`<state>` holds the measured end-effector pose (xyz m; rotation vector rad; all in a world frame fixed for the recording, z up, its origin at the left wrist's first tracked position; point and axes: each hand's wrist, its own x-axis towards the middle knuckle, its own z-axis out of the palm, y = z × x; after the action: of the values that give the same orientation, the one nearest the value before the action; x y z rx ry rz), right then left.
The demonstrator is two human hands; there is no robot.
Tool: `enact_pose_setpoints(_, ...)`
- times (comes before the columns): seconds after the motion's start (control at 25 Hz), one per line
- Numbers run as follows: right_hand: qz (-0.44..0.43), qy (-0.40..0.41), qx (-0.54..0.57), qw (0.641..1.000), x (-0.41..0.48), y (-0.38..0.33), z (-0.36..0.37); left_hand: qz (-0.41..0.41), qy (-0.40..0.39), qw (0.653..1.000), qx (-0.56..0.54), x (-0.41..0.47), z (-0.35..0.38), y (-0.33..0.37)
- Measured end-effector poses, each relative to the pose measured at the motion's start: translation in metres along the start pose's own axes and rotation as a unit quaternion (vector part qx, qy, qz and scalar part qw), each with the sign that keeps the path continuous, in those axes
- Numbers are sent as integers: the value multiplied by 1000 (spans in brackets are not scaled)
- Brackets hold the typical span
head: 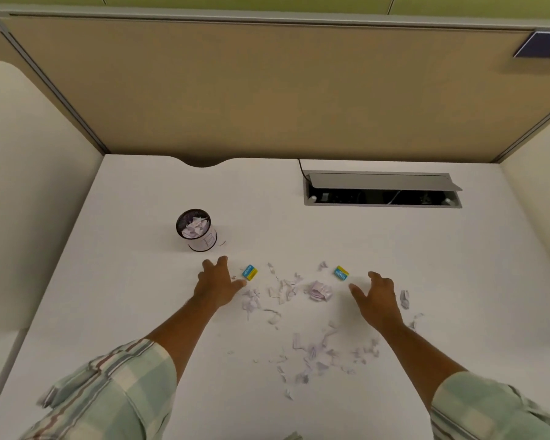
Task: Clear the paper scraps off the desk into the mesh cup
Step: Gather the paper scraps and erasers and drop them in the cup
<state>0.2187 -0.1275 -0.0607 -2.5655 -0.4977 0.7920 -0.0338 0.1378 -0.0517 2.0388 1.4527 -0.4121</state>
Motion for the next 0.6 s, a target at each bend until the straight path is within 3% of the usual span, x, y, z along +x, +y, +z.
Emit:
enact_pose_setpoints(0.08,9,-45,-33,998,13,-11,2,-26,-10,999,-33,-4,12,8)
enact_pose_setpoints(0.24,-26,-113,-102,988,24,-41,20,-2,-19,999,-37,-11,29,34)
enact_pose_setpoints(0.44,-131,-180,-183,957,8,-73,62,56,-57,993,89,-21,54,47)
enact_pose_setpoints(0.6,-196,-196,-233,932,-7,-89,84,105,-45,985,128,-27,63,46)
